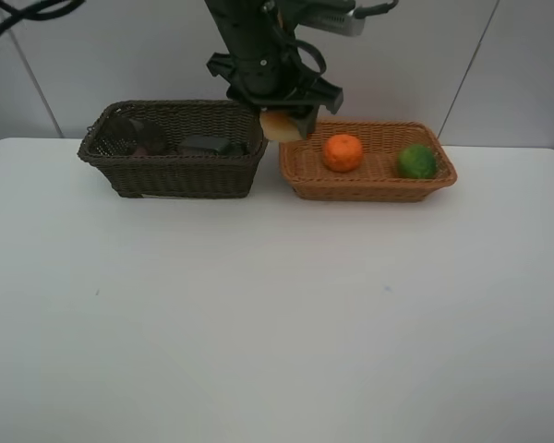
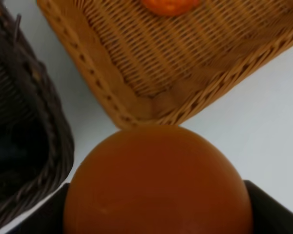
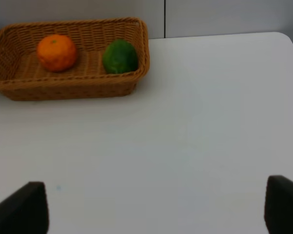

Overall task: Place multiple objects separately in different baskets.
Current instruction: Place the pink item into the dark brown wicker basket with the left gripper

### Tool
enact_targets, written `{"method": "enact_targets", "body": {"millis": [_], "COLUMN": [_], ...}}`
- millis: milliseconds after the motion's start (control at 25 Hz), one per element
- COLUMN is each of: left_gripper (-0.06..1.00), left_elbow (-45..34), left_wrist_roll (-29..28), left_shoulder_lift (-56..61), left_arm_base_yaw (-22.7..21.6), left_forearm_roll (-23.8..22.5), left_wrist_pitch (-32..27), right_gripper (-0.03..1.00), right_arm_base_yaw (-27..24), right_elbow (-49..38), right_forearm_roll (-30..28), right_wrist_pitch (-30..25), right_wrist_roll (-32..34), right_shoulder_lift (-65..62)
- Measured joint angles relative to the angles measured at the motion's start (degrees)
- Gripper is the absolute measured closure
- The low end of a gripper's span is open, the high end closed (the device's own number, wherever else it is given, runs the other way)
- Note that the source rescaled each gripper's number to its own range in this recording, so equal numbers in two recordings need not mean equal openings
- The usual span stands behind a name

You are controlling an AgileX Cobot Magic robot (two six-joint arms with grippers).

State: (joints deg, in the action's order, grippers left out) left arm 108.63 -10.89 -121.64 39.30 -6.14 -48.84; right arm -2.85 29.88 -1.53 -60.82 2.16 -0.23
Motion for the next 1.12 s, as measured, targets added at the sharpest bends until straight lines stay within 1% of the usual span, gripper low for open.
{"method": "enact_targets", "body": {"millis": [80,160,240,400,680,760,920,1120], "left_gripper": [0.17,0.17,0.17,0.17,0.17,0.17,0.17,0.17], "left_elbow": [5.5,9.2,11.0,11.4,11.5,11.5,11.5,11.5], "left_wrist_roll": [0.1,0.1,0.1,0.2,0.7,1.0,1.3,1.3], "left_shoulder_lift": [-3.5,-6.5,-8.7,-11.9,-16.7,-18.1,-20.2,-21.5], "left_arm_base_yaw": [0.2,0.2,0.2,0.2,0.2,0.2,0.1,0.0], "left_forearm_roll": [0.0,0.0,0.0,0.0,-0.2,-0.9,-2.8,-2.9], "left_wrist_pitch": [-0.8,-0.6,1.2,7.1,19.2,21.4,23.9,24.2], "right_gripper": [0.05,0.05,0.05,0.05,0.05,0.05,0.05,0.05], "right_arm_base_yaw": [0.0,0.0,0.0,0.0,0.0,0.0,0.0,0.0], "right_elbow": [0.0,0.0,0.0,0.0,0.0,0.0,0.0,0.0], "right_forearm_roll": [0.0,0.0,0.0,0.0,0.0,0.0,0.0,0.0], "right_wrist_pitch": [0.0,0.0,0.0,0.0,0.0,0.0,0.0,0.0], "right_wrist_roll": [0.0,0.0,0.0,0.0,0.0,0.0,0.0,0.0], "right_shoulder_lift": [0.0,0.0,0.0,0.0,0.0,0.0,0.0,0.0]}}
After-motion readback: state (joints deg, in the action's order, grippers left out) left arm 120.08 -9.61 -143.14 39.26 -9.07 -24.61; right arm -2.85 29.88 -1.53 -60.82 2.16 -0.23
